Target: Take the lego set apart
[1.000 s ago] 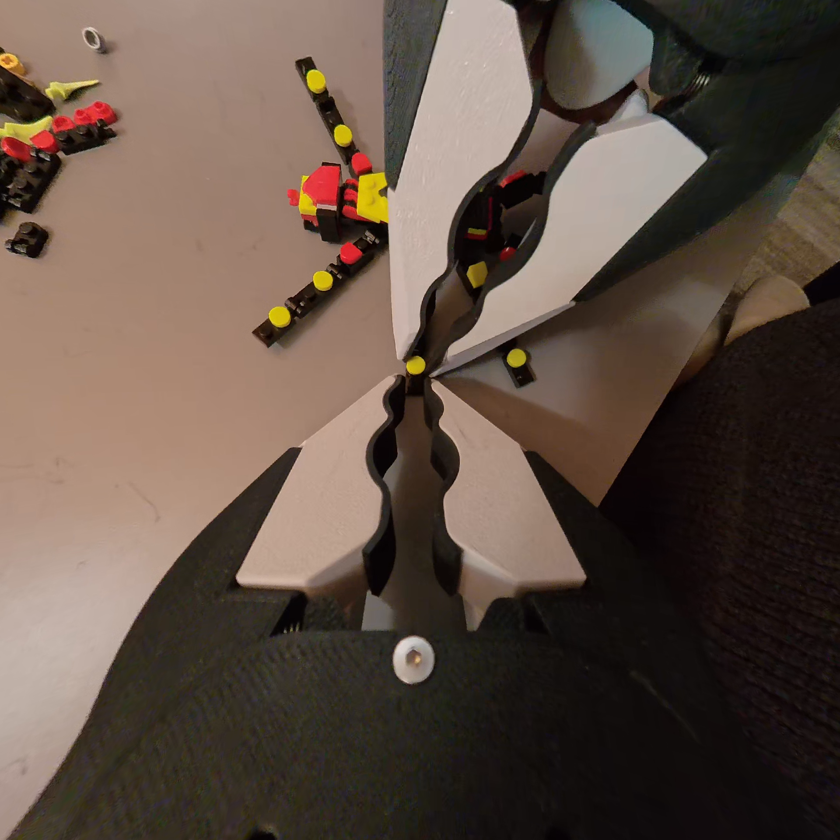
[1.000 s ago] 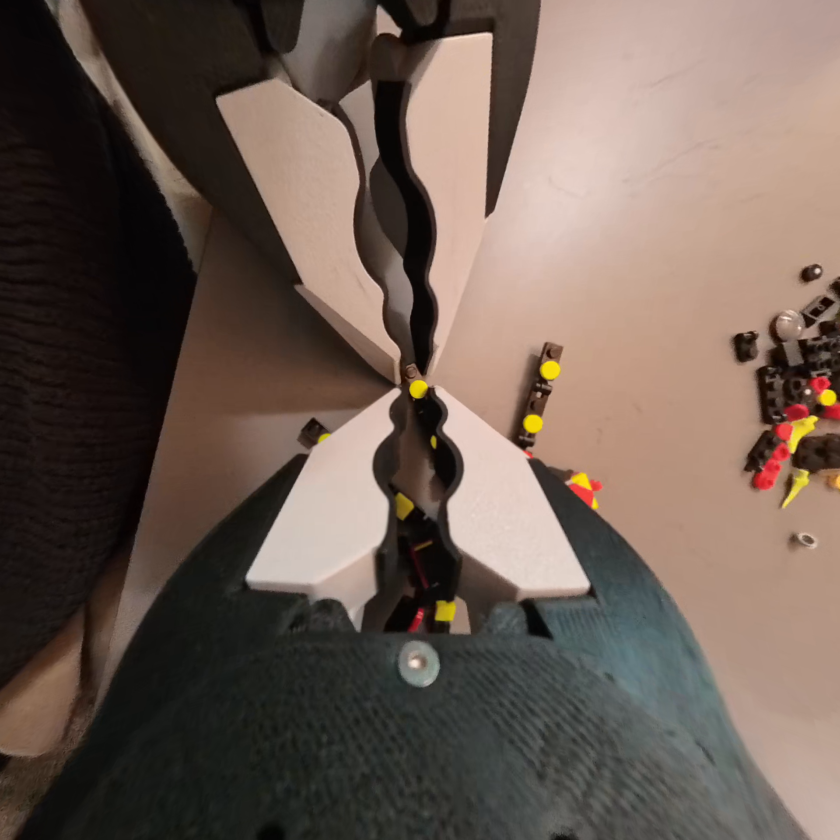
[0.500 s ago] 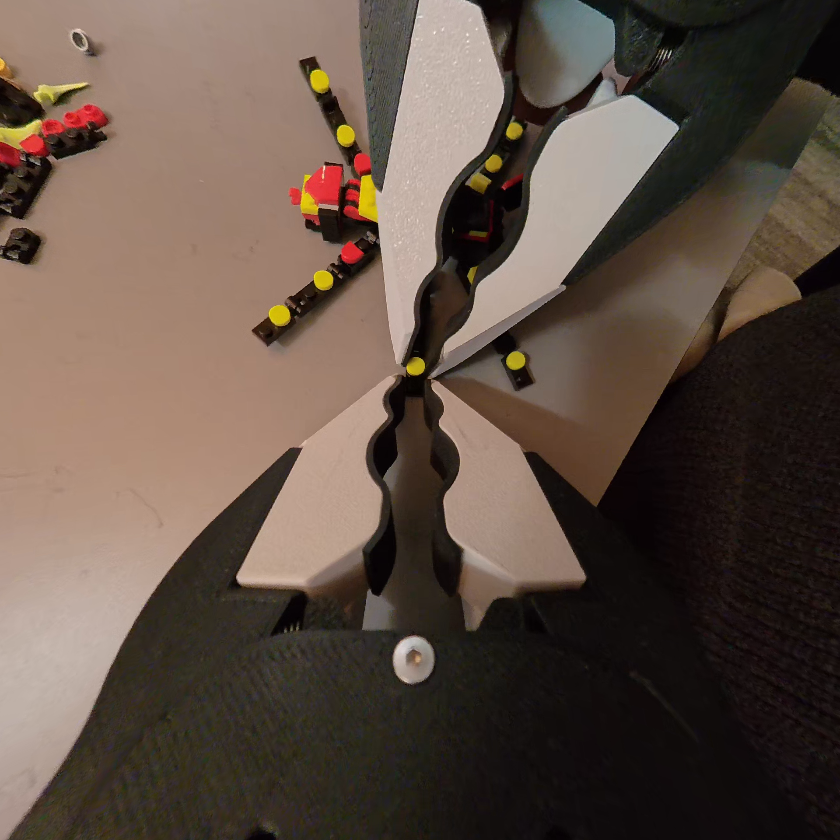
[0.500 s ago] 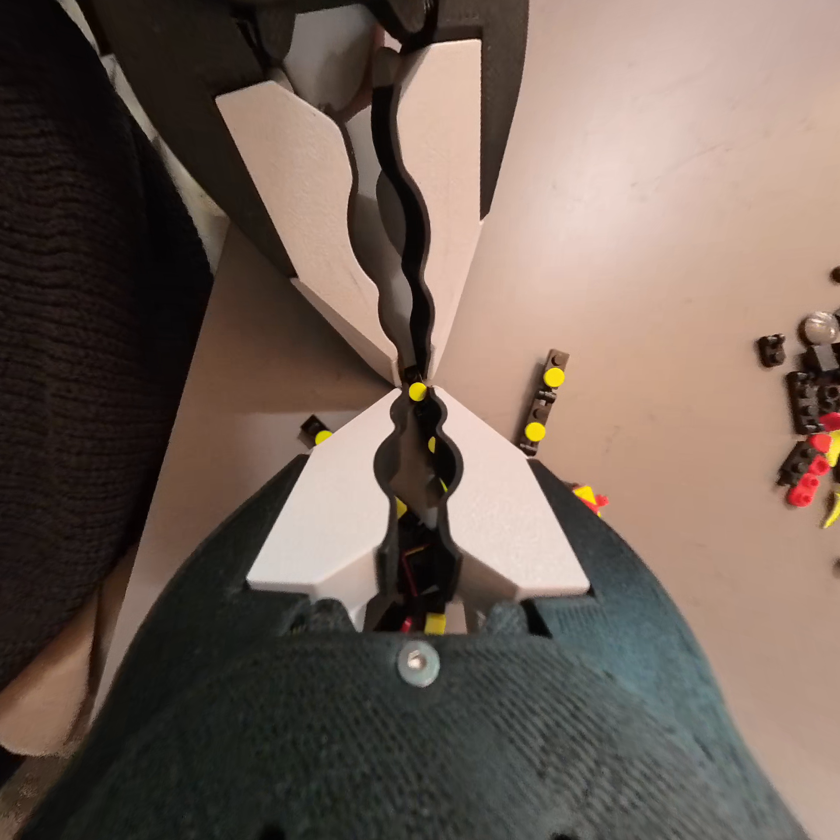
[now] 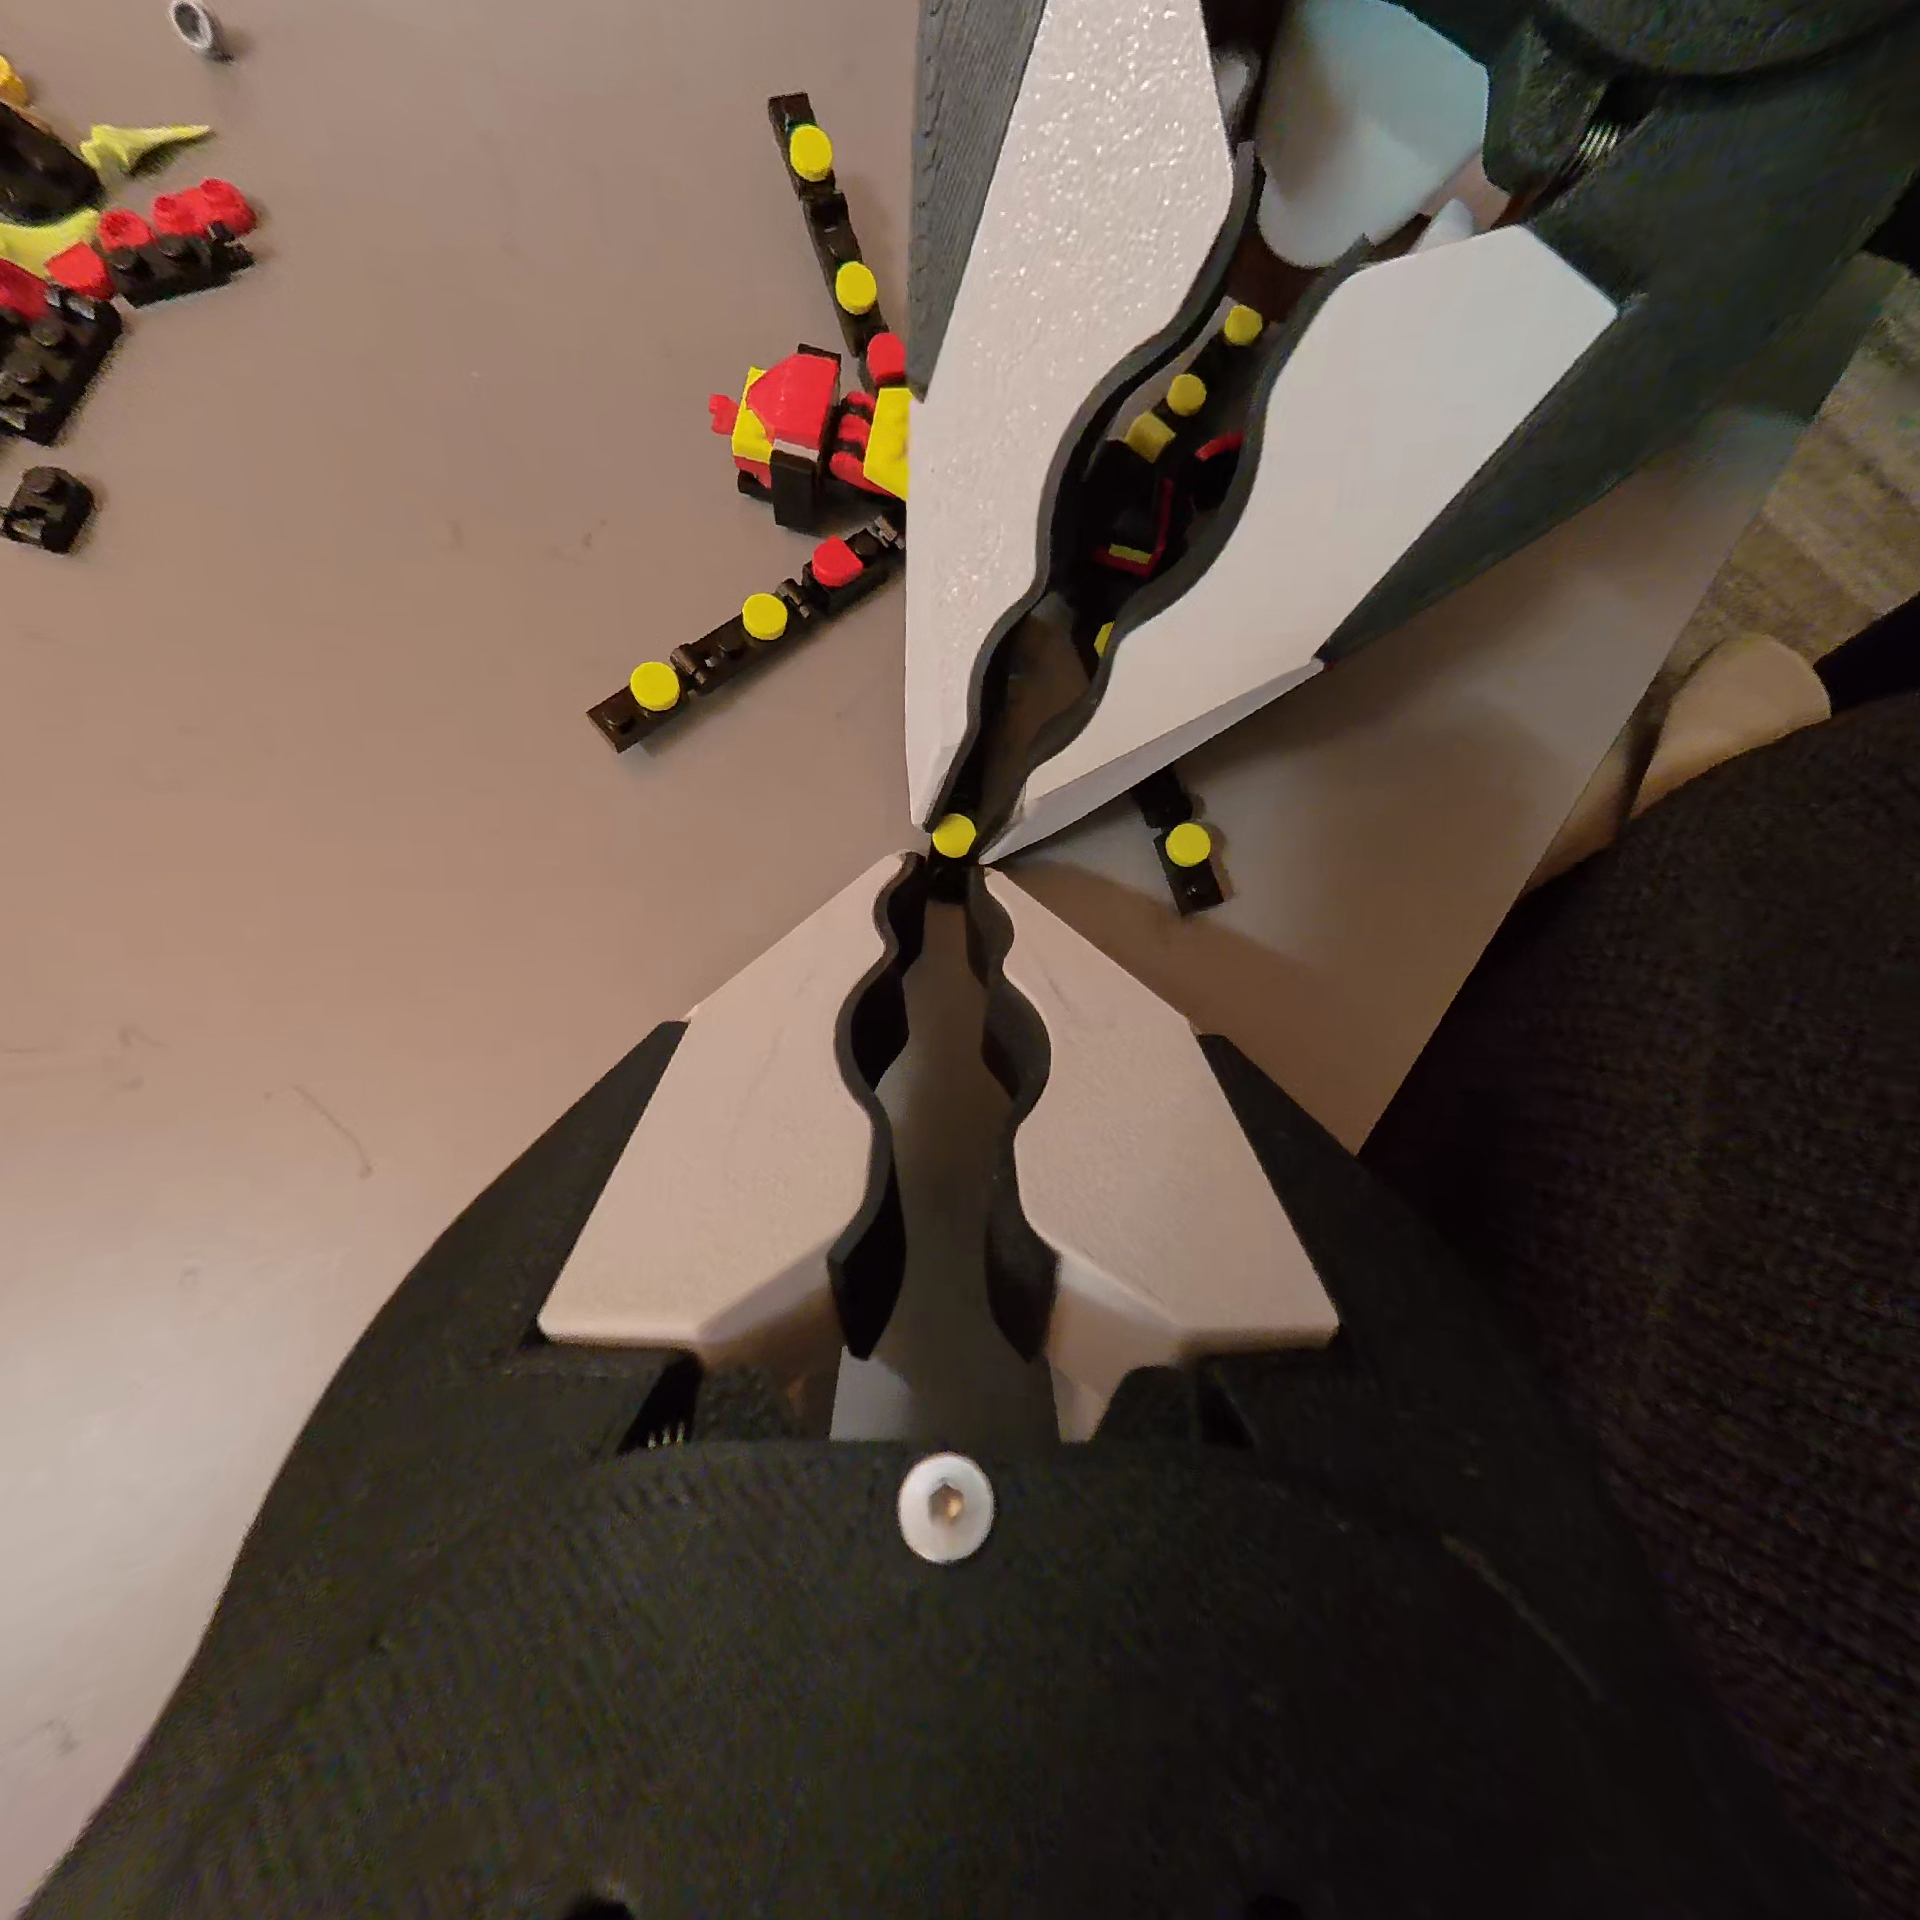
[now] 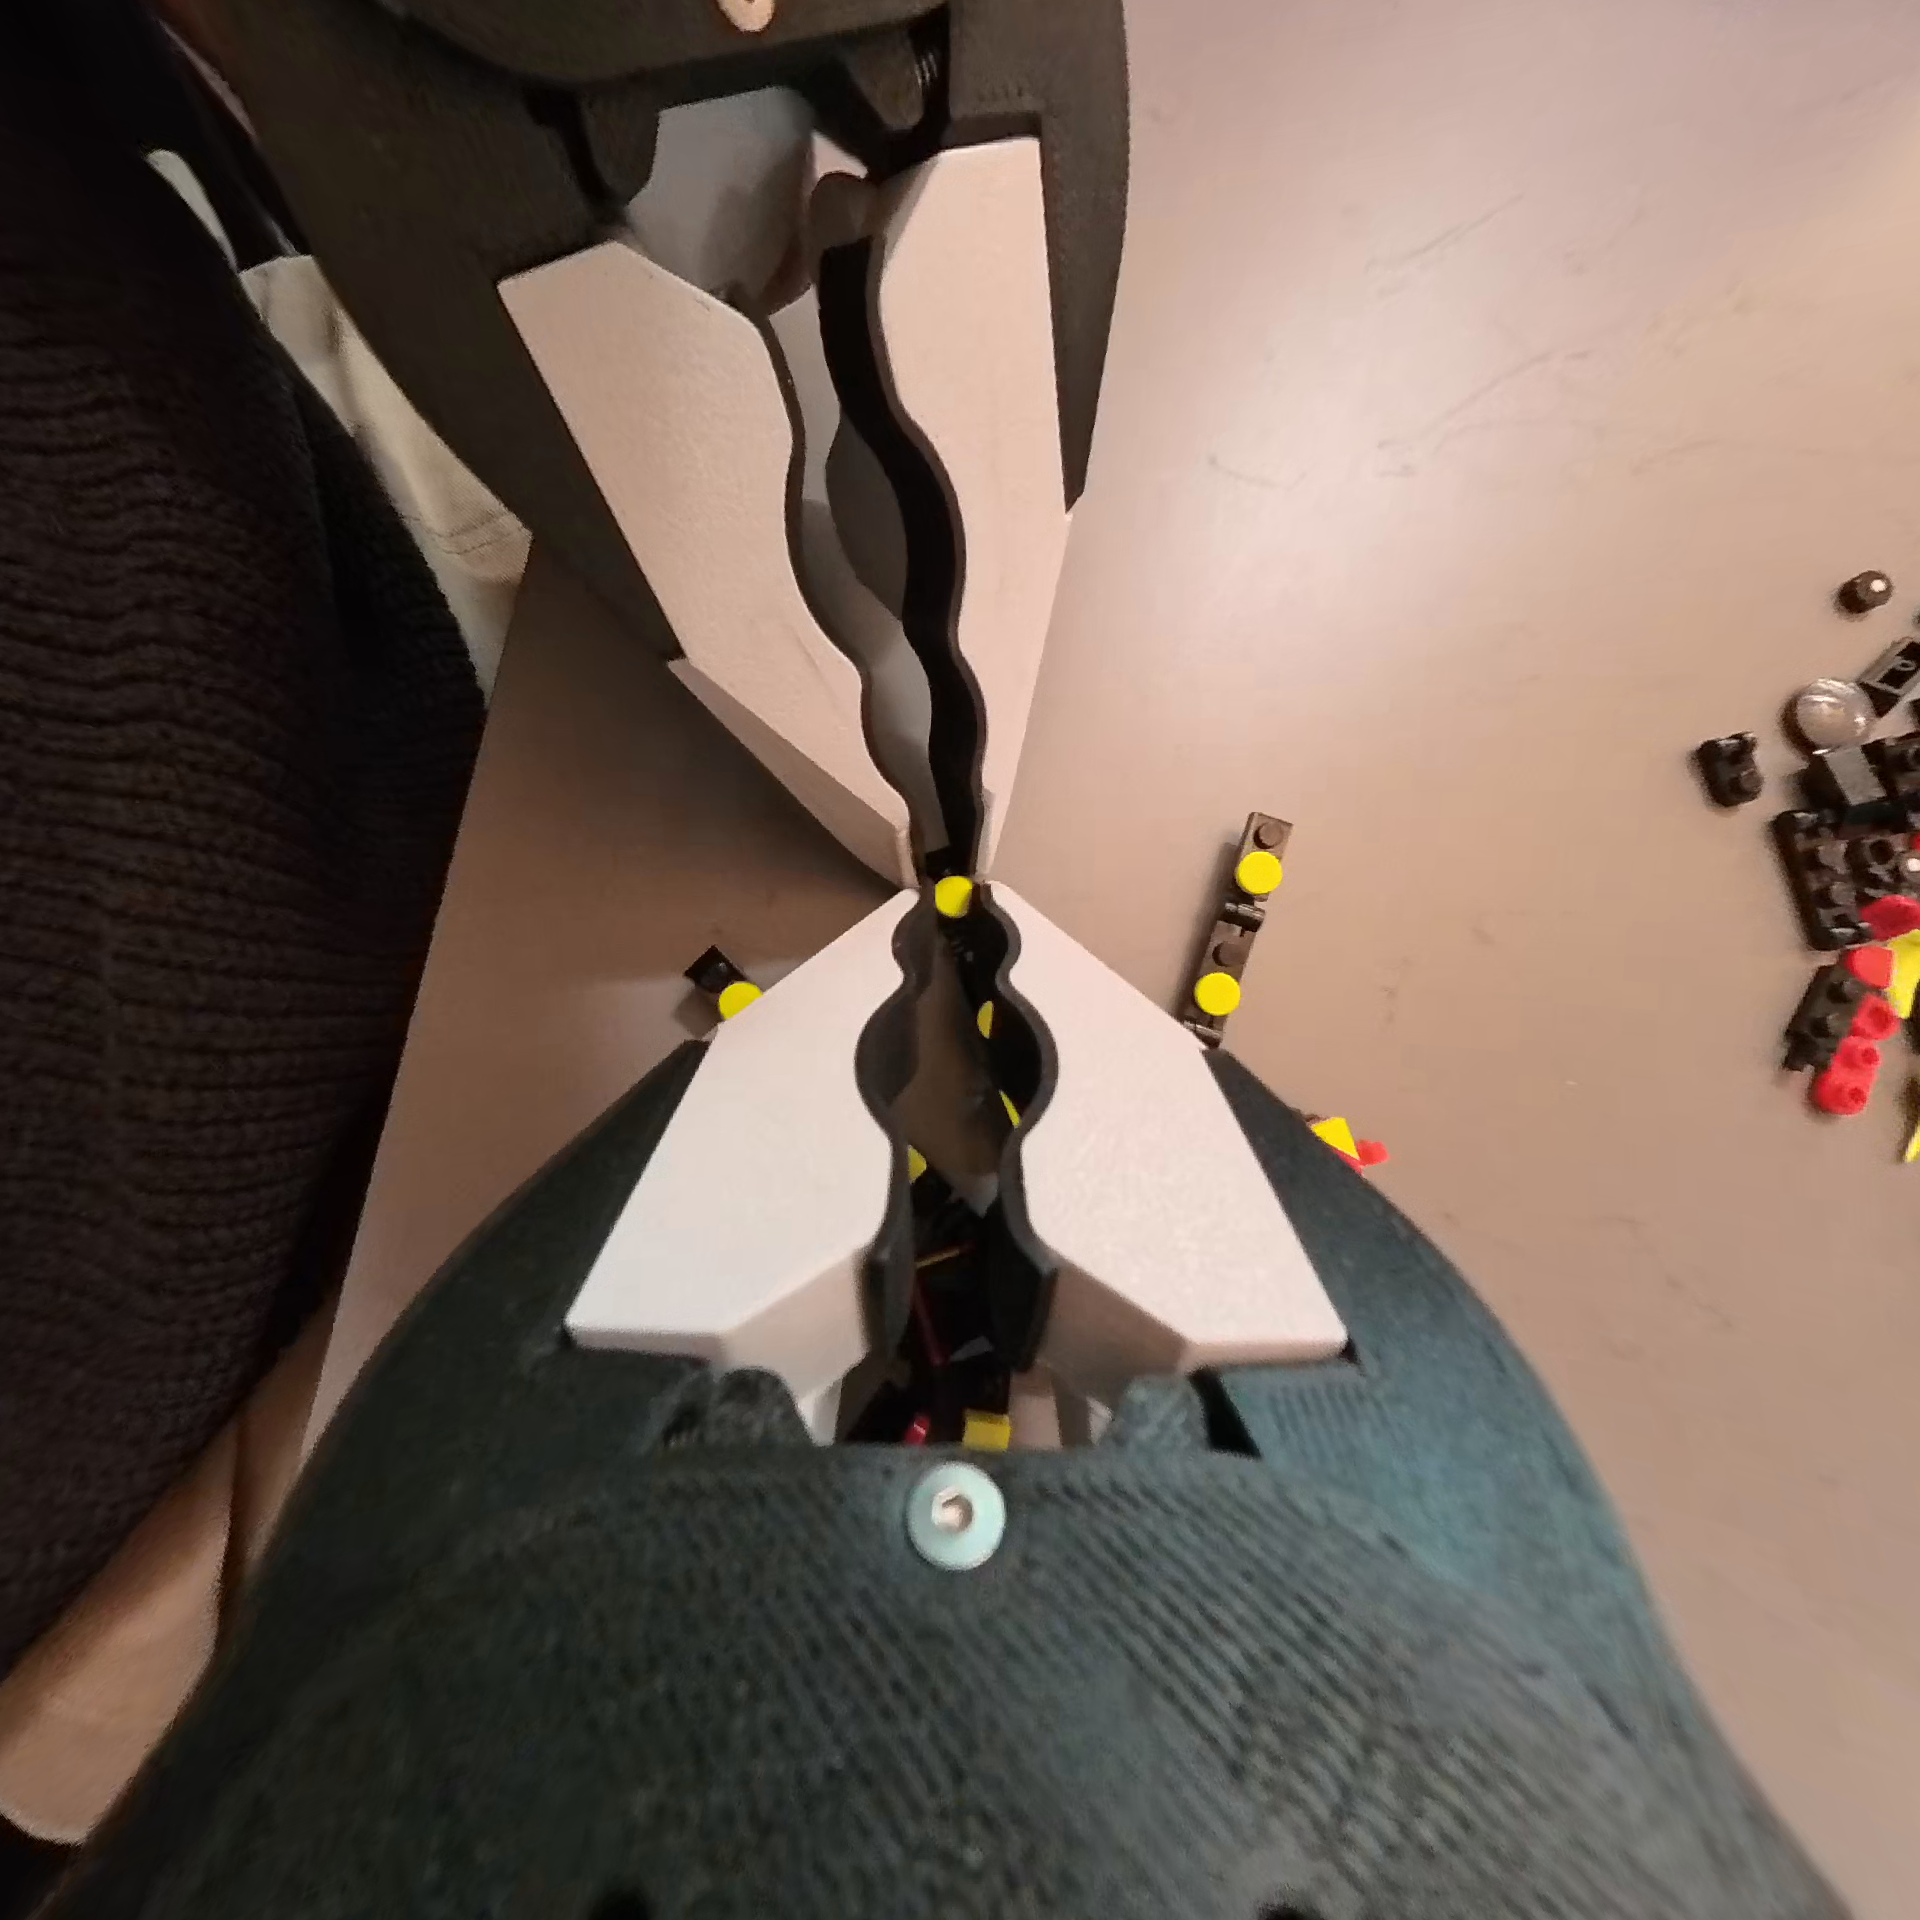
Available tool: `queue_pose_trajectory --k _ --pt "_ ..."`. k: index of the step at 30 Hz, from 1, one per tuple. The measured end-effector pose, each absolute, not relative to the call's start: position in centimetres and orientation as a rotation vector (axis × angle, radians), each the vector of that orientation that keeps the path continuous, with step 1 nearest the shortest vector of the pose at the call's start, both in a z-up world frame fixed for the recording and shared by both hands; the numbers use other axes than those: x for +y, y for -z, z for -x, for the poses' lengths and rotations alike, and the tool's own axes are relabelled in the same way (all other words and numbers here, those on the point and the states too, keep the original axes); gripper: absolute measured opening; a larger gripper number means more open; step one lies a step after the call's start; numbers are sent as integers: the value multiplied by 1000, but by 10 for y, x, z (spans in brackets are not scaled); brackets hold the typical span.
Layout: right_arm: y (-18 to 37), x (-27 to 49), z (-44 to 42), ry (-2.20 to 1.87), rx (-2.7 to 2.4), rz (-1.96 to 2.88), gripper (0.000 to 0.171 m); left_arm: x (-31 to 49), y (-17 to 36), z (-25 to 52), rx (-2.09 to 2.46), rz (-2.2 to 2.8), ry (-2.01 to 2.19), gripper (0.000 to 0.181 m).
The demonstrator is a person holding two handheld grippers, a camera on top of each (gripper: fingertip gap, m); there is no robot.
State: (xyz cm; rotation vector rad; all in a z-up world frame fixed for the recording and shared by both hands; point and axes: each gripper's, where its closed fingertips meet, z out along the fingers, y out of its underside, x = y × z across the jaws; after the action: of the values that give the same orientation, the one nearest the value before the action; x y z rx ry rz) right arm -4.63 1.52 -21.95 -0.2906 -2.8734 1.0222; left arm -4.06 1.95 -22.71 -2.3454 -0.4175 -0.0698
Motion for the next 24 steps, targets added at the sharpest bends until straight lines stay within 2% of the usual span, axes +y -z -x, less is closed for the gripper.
queue_pose_trajectory --k 18,24 --pt "216 14 47 -1105 -2899 532 5 18 229 41 -397 2389 -5 9" --pt "218 16 46 -1042 -2887 469 6 19 228 41 -424 2373 40 9"
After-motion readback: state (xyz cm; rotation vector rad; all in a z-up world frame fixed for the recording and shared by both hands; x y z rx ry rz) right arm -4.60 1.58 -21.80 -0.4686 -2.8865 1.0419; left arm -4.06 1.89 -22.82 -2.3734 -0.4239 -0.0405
